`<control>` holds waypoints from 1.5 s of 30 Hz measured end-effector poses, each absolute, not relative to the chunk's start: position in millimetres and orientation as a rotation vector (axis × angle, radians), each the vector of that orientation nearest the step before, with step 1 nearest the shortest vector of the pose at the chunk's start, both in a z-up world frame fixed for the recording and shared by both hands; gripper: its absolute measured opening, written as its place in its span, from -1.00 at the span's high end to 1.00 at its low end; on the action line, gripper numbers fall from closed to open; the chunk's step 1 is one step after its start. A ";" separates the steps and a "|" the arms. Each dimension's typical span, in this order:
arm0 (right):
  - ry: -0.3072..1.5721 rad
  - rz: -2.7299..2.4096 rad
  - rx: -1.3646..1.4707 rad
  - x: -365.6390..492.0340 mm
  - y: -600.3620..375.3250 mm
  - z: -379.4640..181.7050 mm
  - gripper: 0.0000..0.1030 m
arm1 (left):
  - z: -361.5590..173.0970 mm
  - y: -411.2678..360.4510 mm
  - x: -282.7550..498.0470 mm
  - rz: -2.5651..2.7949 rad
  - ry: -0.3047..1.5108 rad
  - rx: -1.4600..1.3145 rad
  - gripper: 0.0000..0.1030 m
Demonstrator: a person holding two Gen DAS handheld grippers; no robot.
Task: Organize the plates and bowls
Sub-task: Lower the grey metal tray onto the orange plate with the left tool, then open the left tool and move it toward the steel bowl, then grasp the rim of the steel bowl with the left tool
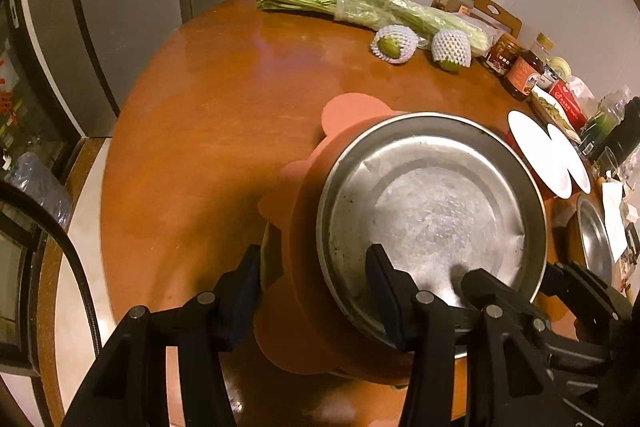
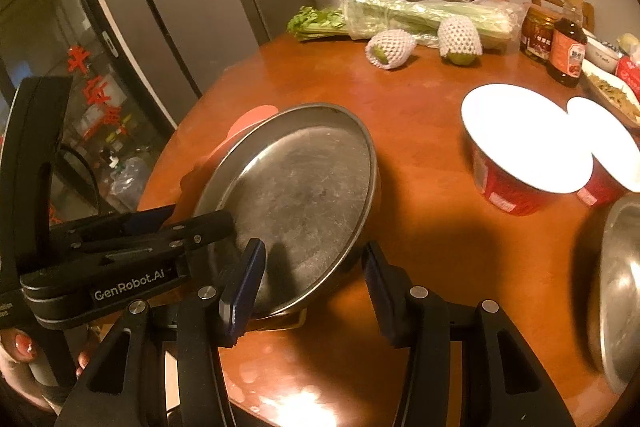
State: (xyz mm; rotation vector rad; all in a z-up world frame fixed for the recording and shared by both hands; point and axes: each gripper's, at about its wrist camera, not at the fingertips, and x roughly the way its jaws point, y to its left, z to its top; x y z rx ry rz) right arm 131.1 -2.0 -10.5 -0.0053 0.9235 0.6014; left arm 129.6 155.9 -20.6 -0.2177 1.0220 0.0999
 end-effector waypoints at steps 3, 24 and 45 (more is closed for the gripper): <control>0.930 0.596 0.002 136.1 -7.5 -10.0 0.00 | -20.4 153.6 135.5 0.104 1.020 -0.210 -0.02; 0.670 0.444 -0.021 117.9 -94.0 63.3 -0.05 | 48.8 113.0 119.4 0.082 0.841 -0.209 -0.05; 0.745 0.147 0.106 122.1 -278.4 34.4 -0.11 | 27.0 -53.6 149.7 -0.191 0.906 -0.135 -0.06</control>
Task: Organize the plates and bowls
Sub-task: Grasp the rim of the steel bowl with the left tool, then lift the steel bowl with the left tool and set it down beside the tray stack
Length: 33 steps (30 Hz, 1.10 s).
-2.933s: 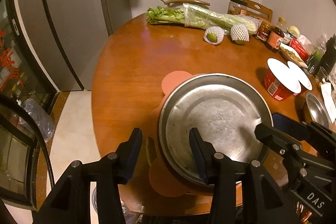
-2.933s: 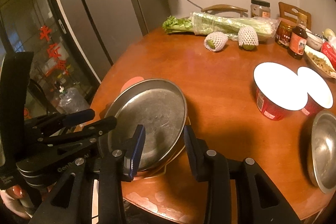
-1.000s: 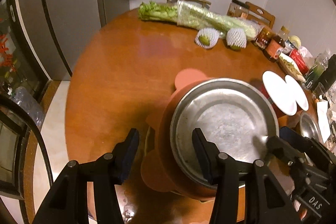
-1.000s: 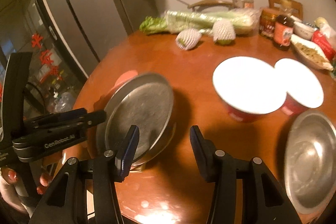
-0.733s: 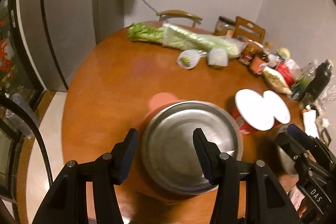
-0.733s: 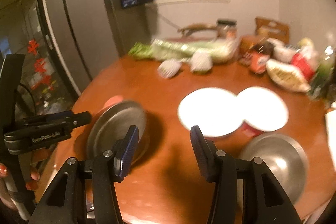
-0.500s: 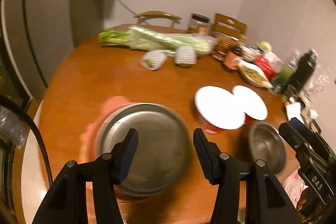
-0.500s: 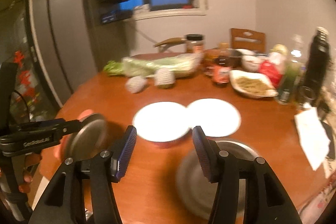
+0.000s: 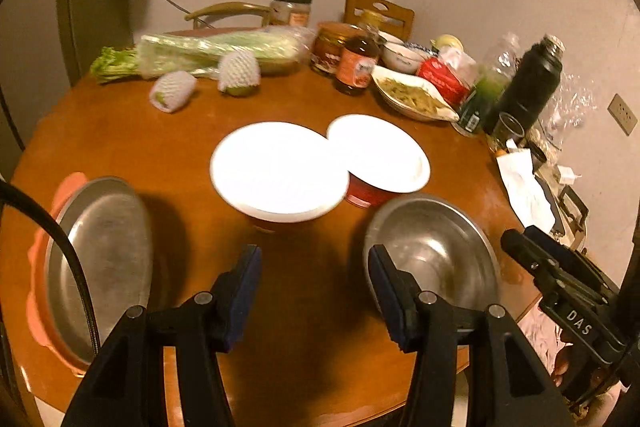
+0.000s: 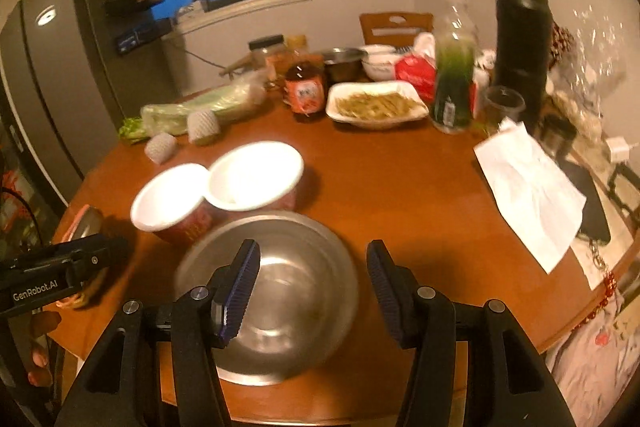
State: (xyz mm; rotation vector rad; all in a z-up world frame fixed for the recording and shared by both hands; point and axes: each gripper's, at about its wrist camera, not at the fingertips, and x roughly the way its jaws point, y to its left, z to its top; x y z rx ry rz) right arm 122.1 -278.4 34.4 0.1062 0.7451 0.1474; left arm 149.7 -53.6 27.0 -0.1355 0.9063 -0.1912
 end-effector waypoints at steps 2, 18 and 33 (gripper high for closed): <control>0.768 0.142 0.104 125.9 -285.5 26.5 -0.11 | 22.2 -60.1 152.0 -0.191 0.917 -0.140 -0.06; 0.882 0.224 0.100 137.2 -287.5 -18.4 0.08 | -16.4 -91.8 172.1 -0.180 0.995 -0.130 -0.06; 0.872 0.263 0.054 131.7 -269.9 -19.9 0.41 | -27.8 -112.0 170.1 -0.231 0.997 -0.095 0.29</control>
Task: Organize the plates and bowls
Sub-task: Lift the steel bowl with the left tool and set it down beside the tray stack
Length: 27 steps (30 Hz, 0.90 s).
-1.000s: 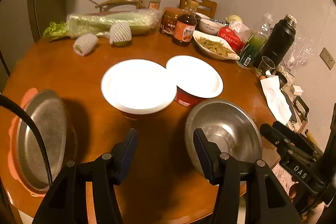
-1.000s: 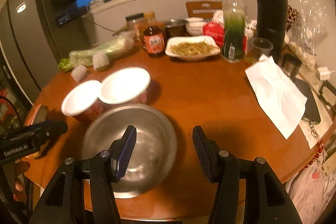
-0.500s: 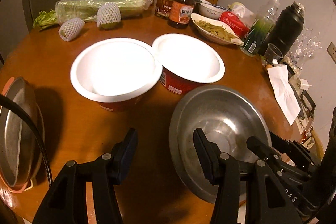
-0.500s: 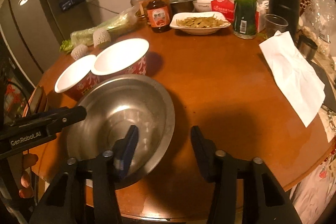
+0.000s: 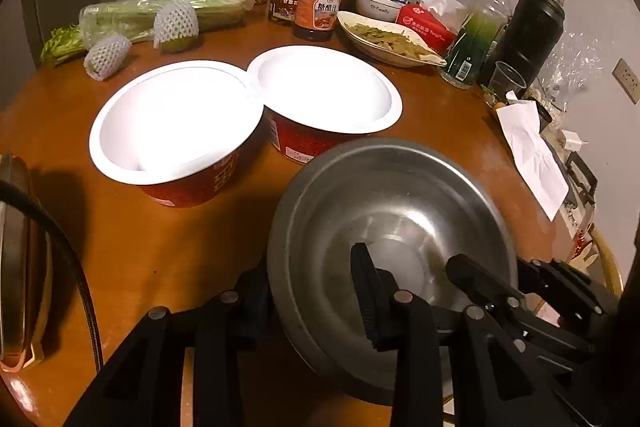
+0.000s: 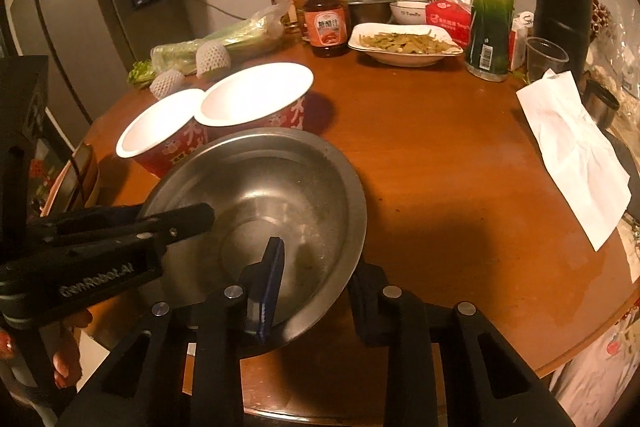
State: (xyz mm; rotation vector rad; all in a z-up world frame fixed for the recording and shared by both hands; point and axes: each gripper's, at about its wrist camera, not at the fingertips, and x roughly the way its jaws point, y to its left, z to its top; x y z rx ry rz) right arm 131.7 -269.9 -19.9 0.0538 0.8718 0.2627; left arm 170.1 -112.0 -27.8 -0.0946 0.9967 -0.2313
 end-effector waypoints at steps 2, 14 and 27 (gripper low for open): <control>0.868 0.267 0.043 129.3 -267.0 -17.7 0.41 | -28.2 -108.0 168.1 -0.224 1.004 -0.096 0.29; 0.882 0.372 -0.014 112.7 -219.8 -12.9 0.39 | -20.6 -65.6 142.2 -0.152 1.004 -0.068 0.29; 0.906 0.369 -0.038 110.0 -211.2 -14.9 0.39 | -24.3 -61.5 138.5 -0.170 1.003 -0.058 0.27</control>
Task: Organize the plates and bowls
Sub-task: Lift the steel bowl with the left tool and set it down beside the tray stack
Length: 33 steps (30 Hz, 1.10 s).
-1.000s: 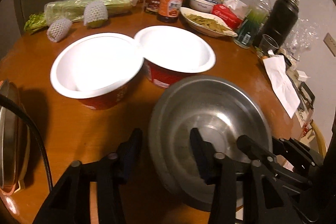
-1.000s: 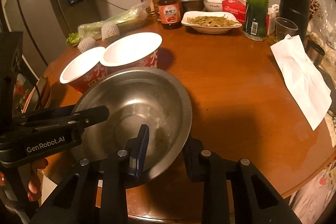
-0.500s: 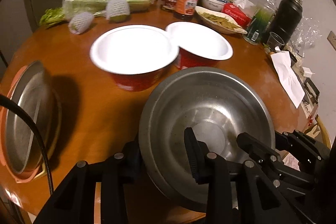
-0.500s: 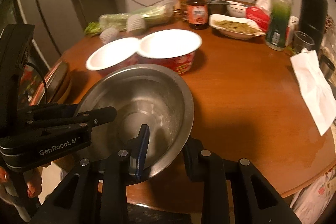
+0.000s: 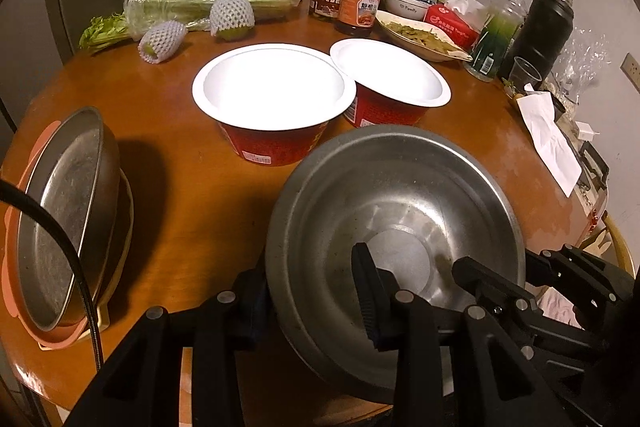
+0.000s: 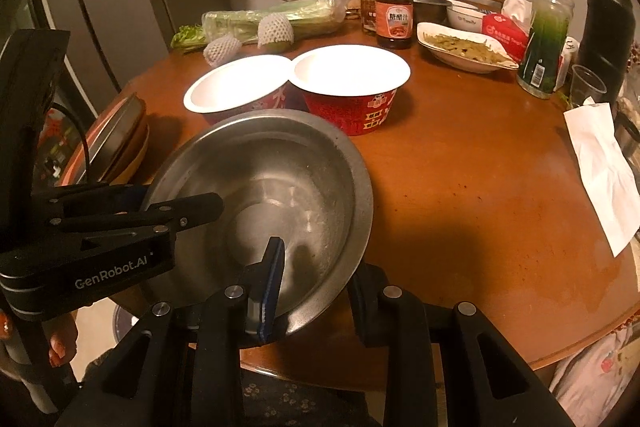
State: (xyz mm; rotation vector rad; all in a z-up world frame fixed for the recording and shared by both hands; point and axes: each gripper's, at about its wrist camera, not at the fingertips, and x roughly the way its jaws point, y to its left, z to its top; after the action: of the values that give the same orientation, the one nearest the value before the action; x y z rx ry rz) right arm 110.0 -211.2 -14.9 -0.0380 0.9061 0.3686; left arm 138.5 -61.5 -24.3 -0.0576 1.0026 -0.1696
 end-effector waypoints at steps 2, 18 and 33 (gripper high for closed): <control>0.912 0.364 -0.037 112.6 -210.3 -15.6 0.38 | -22.8 -62.1 138.2 -0.172 0.996 -0.054 0.27; 0.906 0.306 -0.042 118.0 -214.6 -8.7 0.27 | -16.0 -59.5 137.0 -0.161 0.974 -0.019 0.25; 0.867 0.313 0.022 130.3 -213.3 20.3 0.26 | 18.5 -32.0 136.6 -0.132 0.905 -0.072 0.19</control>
State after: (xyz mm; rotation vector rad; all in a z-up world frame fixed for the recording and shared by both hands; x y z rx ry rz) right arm 130.3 -213.3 20.3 0.0217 0.8670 0.3131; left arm 136.6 -32.0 18.5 -0.0720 0.9055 -0.1325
